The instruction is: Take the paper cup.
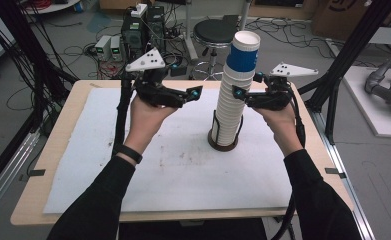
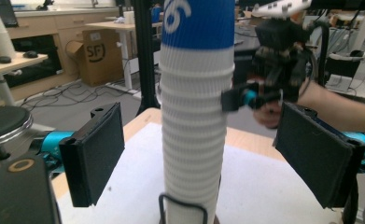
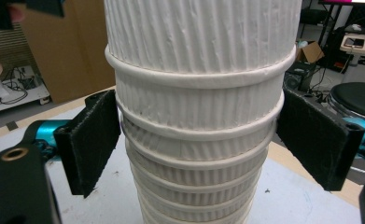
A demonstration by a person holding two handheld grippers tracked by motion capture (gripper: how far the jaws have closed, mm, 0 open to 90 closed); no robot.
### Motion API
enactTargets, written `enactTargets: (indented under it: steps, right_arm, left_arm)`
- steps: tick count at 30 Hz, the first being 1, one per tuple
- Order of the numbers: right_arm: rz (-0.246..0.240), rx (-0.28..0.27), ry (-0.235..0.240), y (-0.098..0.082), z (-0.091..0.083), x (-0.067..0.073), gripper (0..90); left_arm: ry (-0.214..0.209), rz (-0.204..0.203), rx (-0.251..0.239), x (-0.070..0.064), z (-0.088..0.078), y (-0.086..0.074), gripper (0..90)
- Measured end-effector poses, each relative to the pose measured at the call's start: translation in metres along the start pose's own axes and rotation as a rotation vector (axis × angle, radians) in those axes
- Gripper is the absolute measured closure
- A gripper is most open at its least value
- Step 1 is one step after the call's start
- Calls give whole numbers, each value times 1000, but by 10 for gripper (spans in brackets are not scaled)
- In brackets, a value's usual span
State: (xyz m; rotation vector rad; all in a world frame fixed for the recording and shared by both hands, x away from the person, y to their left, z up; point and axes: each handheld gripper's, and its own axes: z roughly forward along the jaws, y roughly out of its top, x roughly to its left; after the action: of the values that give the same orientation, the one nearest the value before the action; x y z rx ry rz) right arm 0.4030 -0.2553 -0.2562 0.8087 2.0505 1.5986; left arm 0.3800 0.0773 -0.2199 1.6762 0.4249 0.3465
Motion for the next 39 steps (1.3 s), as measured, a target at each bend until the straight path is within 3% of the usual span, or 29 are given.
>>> enactTargets:
  steps: [5,9,11,17,25,30,39]
  right_arm:
    - [2,5,-1,0,-1,0,146]
    - [0,5,-1,0,-1,0,145]
    - [-2,5,0,0,-1,1,146]
    - [-10,11,-3,1,-2,1,147]
    - [-12,15,-8,1,-3,2,148]
    - [-20,16,-13,1,-3,2,149]
    - [-24,15,-16,1,-4,3,150]
  left_arm:
    - [-27,-37,-27,3,22,18,156]
    - [-33,-43,-30,4,41,32,156]
    - [-32,-34,-36,3,54,43,157]
    - [-21,-2,-30,1,70,61,157]
    - [-35,1,-12,0,93,84,159]
    - [-52,-9,-5,-1,103,89,169]
    - [-76,-40,0,0,113,92,269]
